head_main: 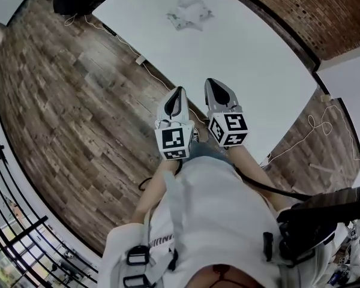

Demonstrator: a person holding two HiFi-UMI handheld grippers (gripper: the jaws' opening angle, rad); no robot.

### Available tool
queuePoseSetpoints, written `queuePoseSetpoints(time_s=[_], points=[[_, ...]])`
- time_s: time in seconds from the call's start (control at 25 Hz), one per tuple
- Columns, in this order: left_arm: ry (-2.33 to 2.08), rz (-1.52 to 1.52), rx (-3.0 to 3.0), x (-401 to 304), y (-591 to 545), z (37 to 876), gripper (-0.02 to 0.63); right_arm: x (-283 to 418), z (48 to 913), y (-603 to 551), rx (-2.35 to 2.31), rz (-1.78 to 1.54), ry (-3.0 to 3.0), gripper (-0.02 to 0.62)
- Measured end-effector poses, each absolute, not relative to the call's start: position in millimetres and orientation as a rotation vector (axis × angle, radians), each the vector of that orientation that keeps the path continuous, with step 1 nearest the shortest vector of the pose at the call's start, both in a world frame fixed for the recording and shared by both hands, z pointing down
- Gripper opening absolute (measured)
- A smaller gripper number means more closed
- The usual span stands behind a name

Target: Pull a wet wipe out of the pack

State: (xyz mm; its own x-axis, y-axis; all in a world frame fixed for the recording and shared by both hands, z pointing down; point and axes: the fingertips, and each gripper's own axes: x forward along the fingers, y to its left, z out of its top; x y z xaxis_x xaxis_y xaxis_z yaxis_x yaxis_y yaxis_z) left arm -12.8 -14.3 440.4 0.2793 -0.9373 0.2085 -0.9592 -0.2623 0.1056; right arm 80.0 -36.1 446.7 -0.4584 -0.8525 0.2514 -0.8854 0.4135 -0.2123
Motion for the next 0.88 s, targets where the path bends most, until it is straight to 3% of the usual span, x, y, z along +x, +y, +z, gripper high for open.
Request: queuePoseSetpoints(time_s=[0.88], points=[[-1.568,0.243,2.404,-45,-168,473,0.002,78,472,-296,1.659,0.347,-2.432,0.015]])
